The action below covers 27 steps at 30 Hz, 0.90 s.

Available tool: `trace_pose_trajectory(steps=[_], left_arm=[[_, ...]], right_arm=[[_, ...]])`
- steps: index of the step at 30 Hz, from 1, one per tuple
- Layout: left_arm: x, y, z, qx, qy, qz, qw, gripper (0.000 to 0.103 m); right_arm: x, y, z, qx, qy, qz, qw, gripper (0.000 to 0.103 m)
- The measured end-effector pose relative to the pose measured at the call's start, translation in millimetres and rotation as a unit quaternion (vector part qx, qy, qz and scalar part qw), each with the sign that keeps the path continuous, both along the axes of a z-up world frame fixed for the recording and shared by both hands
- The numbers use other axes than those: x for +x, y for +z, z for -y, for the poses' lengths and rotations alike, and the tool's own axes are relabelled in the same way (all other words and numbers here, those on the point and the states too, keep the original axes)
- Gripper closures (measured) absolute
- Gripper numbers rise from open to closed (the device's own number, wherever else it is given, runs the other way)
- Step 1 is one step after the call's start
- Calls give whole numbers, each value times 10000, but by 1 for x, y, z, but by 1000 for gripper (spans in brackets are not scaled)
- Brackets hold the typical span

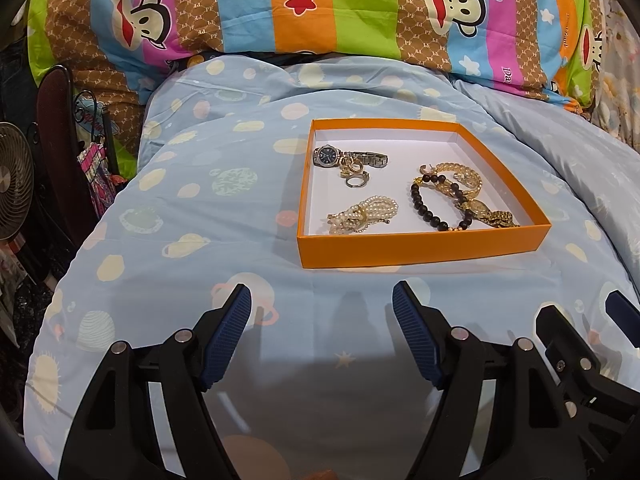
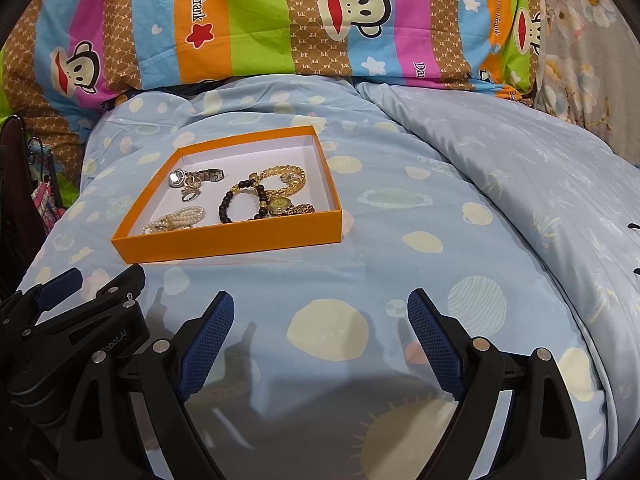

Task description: Organize jewelry

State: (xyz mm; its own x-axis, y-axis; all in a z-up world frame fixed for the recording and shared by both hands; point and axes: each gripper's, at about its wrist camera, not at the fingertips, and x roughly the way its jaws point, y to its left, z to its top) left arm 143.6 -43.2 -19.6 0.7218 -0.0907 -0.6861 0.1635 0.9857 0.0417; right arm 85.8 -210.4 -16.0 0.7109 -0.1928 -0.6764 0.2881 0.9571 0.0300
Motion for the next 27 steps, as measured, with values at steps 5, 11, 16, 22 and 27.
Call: trace_pose_trajectory(steps=[5,11,16,22,27], left_arm=[[0,0,-1,3,0,10,10000,32],[0,0,-1,6,2,10,10000,32],[0,1,-2,15,7,14,10000,32],[-1,1,-1,17,6,14,10000,32],[-1,1,-1,19,6,17,10000,32]], right_arm=[[0,0,0,1,3,-2,10000,16],[0,0,0,2,-5,1,10000,16],[0,0,0,2,-5,-1,10000,16],[0,0,0,-1,-6,-2,10000,16],[0,0,1,-4,-6,-1,10000,16]])
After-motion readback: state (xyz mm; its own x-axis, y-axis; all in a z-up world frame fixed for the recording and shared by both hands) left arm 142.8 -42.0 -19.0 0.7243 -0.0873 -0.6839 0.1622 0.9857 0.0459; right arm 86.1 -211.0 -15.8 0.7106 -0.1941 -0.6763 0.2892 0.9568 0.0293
